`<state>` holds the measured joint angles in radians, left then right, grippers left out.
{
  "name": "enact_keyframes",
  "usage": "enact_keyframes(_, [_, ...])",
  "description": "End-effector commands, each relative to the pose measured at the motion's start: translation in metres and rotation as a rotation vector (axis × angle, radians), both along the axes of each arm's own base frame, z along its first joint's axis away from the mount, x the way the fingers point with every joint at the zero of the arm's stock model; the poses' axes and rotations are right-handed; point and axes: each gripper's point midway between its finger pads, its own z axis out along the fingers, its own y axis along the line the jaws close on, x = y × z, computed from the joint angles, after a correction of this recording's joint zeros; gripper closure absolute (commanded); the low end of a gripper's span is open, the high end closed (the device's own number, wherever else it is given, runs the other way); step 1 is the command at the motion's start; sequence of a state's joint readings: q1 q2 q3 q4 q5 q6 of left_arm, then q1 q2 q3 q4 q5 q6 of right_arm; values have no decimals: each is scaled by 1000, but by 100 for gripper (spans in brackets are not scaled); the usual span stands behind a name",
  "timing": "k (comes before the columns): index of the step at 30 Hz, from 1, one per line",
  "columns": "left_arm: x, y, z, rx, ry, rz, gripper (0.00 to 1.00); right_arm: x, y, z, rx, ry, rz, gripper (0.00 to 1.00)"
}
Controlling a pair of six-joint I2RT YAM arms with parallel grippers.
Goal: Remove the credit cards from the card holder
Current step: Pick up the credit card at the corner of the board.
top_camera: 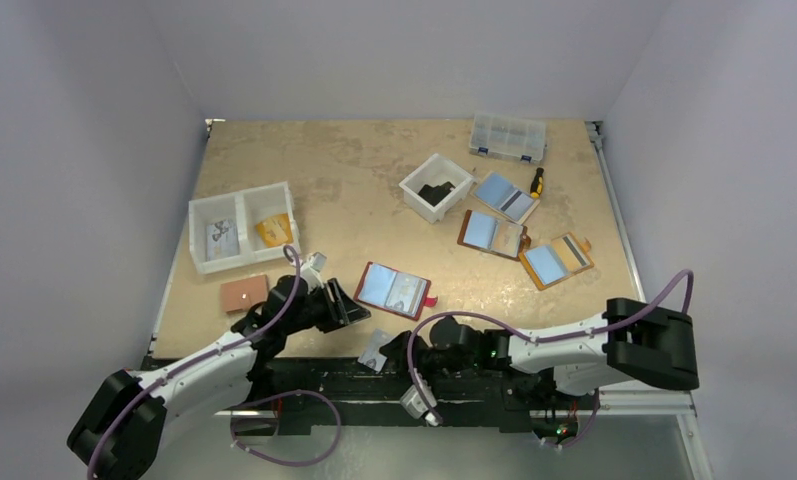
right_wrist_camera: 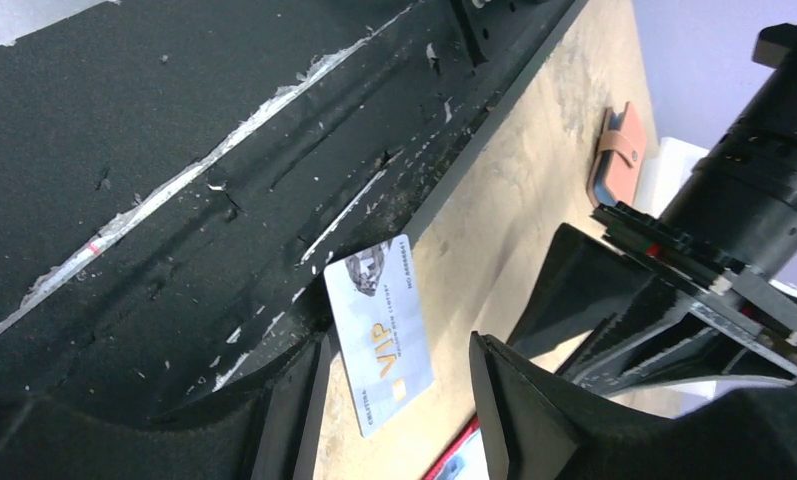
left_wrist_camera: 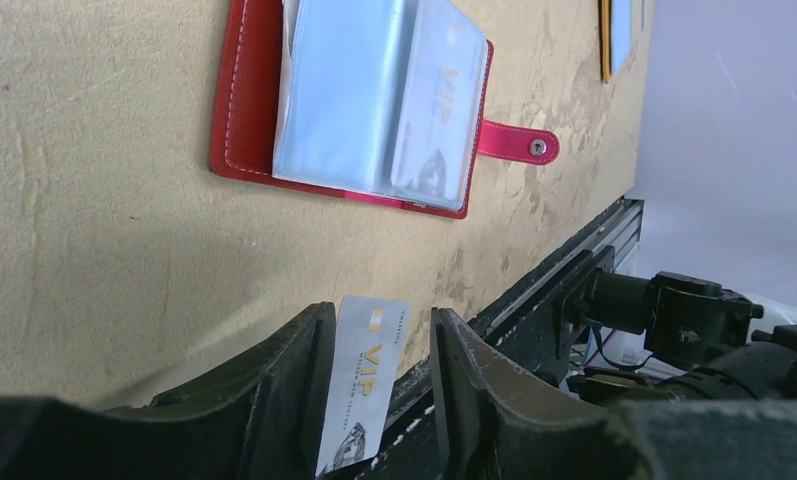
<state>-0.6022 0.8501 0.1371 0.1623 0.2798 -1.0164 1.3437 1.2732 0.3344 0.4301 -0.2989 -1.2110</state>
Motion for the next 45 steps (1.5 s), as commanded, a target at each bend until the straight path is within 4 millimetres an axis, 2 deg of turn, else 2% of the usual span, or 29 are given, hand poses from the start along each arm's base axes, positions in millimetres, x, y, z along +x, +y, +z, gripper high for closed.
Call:
enact_keyframes(1, [2, 0, 7, -40, -15, 22, 58, -1, 10, 5, 50, -2, 8, 40])
enact_keyframes(10, [0, 1, 7, -59, -12, 29, 58, 2, 18, -11, 8, -7, 7, 44])
enact_keyframes(26, [-1, -2, 7, -71, -11, 20, 59, 15, 33, -28, -8, -51, -21, 50])
enact_keyframes(30, [-2, -1, 6, -72, -10, 21, 59, 18, 34, -34, -19, -56, -33, 54])
enact_keyframes(34, [-2, -1, 6, -73, -9, 22, 59, 19, 35, -37, -17, -59, -35, 62])
enact_keyframes(39, [-3, -1, 6, -75, -8, 23, 59, 20, 34, -31, 4, -51, -57, 74])
enact_keyframes(45, [-1, -3, 8, -78, -14, 15, 59, 22, 39, -4, 53, 21, -118, 90])
